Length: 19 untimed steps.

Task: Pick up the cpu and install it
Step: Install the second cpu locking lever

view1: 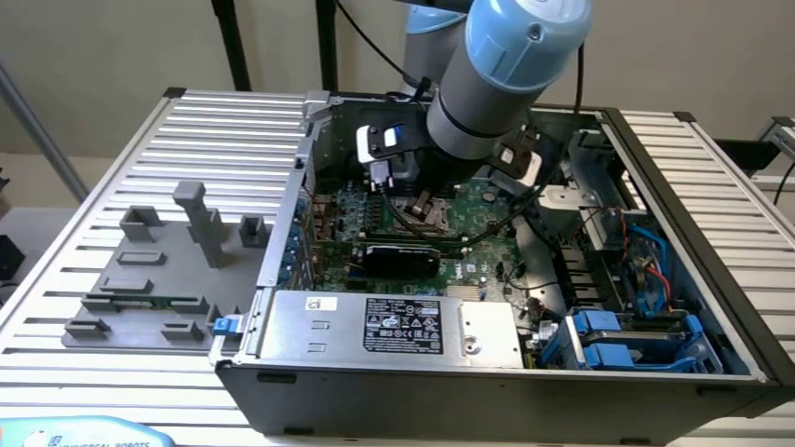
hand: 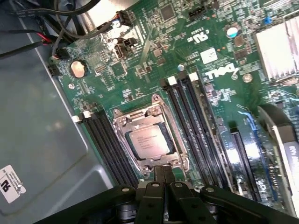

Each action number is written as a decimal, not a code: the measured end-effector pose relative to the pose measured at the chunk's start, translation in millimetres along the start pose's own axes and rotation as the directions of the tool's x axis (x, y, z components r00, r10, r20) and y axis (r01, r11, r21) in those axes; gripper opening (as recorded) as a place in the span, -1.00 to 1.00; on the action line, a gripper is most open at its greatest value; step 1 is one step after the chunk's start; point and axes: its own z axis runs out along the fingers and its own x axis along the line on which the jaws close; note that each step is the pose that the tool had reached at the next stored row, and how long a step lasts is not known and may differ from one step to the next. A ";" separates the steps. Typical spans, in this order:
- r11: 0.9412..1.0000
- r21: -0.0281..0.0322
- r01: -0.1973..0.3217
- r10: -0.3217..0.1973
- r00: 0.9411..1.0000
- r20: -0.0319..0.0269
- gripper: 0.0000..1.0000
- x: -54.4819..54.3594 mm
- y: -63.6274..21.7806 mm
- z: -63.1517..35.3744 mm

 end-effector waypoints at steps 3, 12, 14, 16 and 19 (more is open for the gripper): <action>1.000 0.000 0.000 0.000 1.000 0.000 -0.79 -6.0 -4.3 -0.7; 1.000 -0.004 -0.008 0.008 1.000 0.003 -0.79 -16.5 -18.3 10.2; 1.000 -0.006 -0.011 0.011 1.000 0.004 -0.79 -17.1 -18.1 11.8; 1.000 -0.003 -0.015 0.015 1.000 0.005 -0.79 -17.1 -18.1 11.7; 1.000 0.006 -0.023 0.023 1.000 0.008 -0.79 -18.3 -17.8 10.5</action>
